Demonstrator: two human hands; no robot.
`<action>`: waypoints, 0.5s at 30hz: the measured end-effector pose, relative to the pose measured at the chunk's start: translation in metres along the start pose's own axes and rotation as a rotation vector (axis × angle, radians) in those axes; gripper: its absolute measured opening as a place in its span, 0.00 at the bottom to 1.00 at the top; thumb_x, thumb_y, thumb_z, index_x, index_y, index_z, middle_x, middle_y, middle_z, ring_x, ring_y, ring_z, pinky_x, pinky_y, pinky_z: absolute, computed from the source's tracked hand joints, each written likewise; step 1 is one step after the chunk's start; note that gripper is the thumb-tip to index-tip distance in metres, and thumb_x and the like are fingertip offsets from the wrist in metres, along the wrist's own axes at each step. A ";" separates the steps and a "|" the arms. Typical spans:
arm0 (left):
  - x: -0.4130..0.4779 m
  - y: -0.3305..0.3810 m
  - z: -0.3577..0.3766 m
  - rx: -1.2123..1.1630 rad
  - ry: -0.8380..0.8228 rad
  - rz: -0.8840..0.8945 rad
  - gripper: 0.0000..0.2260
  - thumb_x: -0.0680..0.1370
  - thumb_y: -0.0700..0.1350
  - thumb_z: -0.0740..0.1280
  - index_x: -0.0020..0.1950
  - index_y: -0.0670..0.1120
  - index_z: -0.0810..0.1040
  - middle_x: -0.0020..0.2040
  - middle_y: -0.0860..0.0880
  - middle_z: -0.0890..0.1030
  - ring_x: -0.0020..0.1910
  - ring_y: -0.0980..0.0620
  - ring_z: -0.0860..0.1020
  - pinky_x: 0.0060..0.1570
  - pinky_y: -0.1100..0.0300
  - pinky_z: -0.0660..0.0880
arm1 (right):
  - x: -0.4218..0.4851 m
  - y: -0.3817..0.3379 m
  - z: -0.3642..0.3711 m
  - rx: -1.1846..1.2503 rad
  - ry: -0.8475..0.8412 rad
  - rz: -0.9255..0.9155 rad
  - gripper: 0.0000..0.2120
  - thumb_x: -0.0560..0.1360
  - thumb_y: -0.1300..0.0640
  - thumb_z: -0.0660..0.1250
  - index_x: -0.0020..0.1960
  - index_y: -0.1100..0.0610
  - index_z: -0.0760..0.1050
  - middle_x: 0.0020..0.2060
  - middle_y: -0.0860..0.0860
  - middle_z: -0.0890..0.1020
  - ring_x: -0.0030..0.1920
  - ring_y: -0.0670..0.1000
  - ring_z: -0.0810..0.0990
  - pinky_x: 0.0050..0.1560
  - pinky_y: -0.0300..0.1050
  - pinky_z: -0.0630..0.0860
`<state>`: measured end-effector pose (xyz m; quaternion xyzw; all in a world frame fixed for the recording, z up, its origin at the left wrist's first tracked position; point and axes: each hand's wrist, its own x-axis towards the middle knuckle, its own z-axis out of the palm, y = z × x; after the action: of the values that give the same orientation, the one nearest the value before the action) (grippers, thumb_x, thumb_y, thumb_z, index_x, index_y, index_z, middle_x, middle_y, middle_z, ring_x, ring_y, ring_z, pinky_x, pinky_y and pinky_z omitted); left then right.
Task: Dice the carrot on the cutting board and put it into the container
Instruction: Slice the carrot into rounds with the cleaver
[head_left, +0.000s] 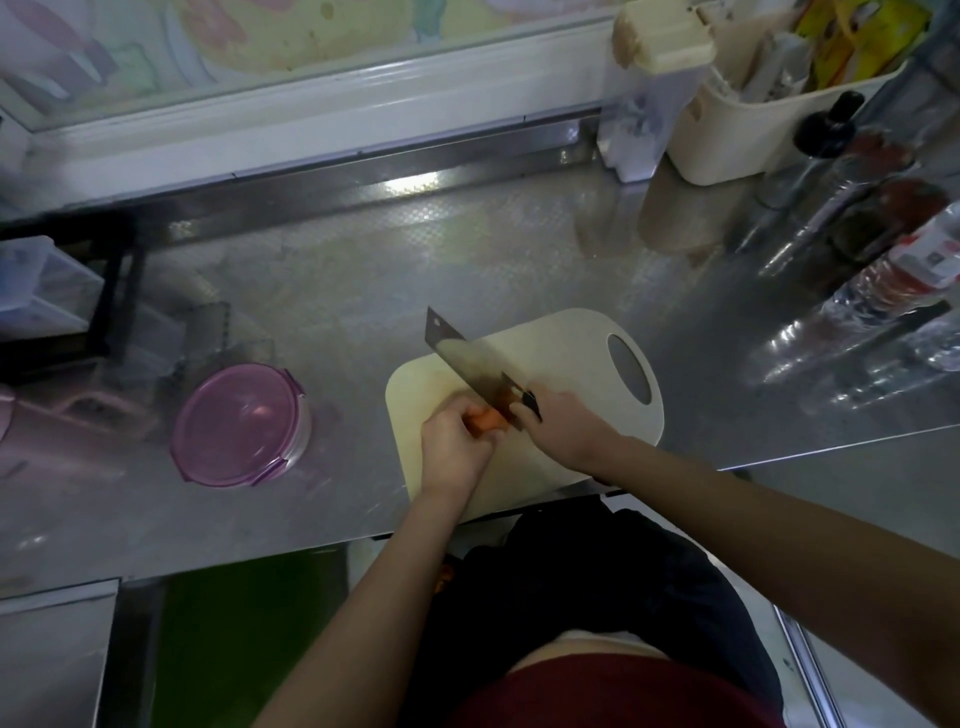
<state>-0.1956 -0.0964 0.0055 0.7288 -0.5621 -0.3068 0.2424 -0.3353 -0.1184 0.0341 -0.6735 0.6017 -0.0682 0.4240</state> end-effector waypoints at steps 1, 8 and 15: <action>0.000 0.000 0.000 0.003 0.001 -0.002 0.08 0.67 0.41 0.75 0.42 0.43 0.78 0.39 0.52 0.75 0.38 0.54 0.72 0.37 0.70 0.62 | -0.003 0.000 -0.001 0.014 0.026 -0.001 0.15 0.81 0.53 0.56 0.58 0.64 0.70 0.49 0.62 0.78 0.50 0.60 0.76 0.45 0.45 0.65; -0.001 0.000 0.002 -0.006 0.013 -0.009 0.08 0.67 0.40 0.75 0.41 0.42 0.78 0.39 0.50 0.76 0.38 0.54 0.72 0.37 0.70 0.62 | -0.014 -0.004 -0.008 0.023 0.025 -0.028 0.10 0.80 0.52 0.57 0.51 0.59 0.70 0.42 0.58 0.77 0.45 0.57 0.74 0.43 0.43 0.64; -0.001 -0.001 0.003 -0.030 0.016 -0.022 0.07 0.66 0.41 0.75 0.40 0.44 0.78 0.40 0.49 0.78 0.38 0.54 0.73 0.36 0.74 0.63 | -0.017 -0.003 -0.011 -0.019 0.014 -0.039 0.13 0.81 0.52 0.57 0.53 0.62 0.71 0.47 0.61 0.79 0.48 0.60 0.76 0.43 0.42 0.63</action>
<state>-0.1971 -0.0954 0.0023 0.7338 -0.5473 -0.3119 0.2543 -0.3443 -0.1088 0.0497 -0.6884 0.5922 -0.0754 0.4119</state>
